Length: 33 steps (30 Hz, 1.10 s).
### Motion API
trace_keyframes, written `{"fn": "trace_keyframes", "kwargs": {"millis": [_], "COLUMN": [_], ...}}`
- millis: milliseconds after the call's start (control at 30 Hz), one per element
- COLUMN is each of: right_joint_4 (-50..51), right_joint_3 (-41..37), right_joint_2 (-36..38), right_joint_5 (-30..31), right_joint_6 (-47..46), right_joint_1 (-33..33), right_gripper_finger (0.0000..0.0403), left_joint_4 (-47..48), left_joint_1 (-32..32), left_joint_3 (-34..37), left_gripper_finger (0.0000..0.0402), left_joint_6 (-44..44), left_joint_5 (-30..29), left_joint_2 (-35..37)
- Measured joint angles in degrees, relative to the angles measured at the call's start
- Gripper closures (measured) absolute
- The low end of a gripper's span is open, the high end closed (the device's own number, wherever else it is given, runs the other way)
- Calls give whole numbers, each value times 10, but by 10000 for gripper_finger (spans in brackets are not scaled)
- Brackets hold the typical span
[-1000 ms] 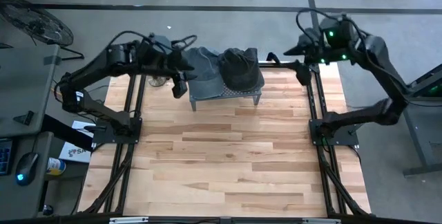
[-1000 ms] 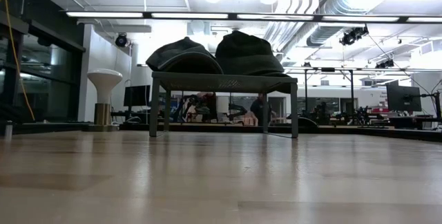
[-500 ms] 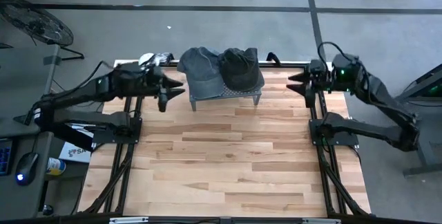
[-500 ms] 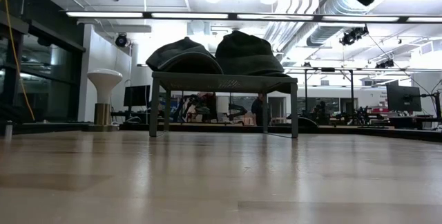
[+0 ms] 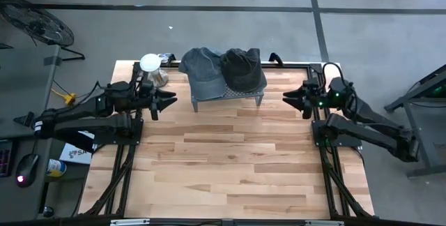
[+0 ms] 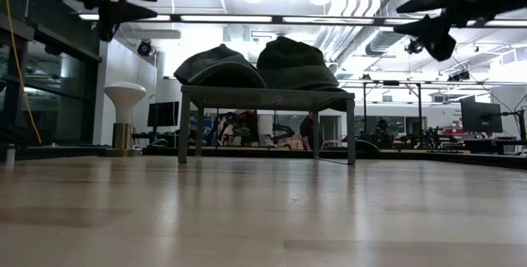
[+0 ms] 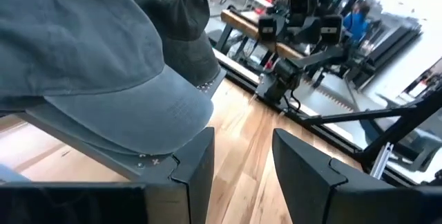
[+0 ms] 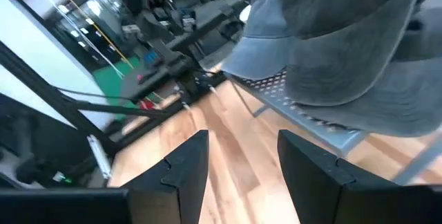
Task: Pick & Place hat
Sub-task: Return to Home Position
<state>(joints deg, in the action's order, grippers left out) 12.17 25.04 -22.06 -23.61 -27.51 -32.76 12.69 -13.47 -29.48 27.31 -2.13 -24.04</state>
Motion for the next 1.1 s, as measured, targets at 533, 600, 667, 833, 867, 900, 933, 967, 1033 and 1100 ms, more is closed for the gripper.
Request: {"fn": "trace_keyframes", "kwargs": {"millis": [533,600,667,833,867,900,933,967,1033,1100], "right_joint_4": [-215,-231,-235,-236,-237,-237,-236,-234,-228,-228], "right_joint_3": [-150,-163,-173,-178,-178,-178,-178,-178,-178,-178], "right_joint_2": [30,31,30,30,31,30,30,30,30,30], "right_joint_5": [204,237,267,335,346,355,361,367,369,357], "right_joint_6": [-114,-120,-124,-109,-100,-91,-86,-83,-65,-43], "right_joint_1": [151,170,186,215,219,222,224,226,229,230], "right_gripper_finger": [265,265,265,266,266,266,266,265,266,266], "left_joint_4": [-42,-12,26,72,72,77,81,86,82,76], "left_joint_1": [0,0,0,0,0,0,0,0,0,0], "left_joint_3": [147,148,149,142,142,142,144,144,144,144], "left_gripper_finger": [257,257,257,257,257,257,257,257,257,257], "left_joint_6": [14,13,9,-4,-9,-15,-22,-26,-26,-22], "left_joint_5": [-23,-20,-21,-14,-11,-10,-9,-7,1,4], "left_joint_2": [195,222,240,237,237,237,237,236,236,237]}}
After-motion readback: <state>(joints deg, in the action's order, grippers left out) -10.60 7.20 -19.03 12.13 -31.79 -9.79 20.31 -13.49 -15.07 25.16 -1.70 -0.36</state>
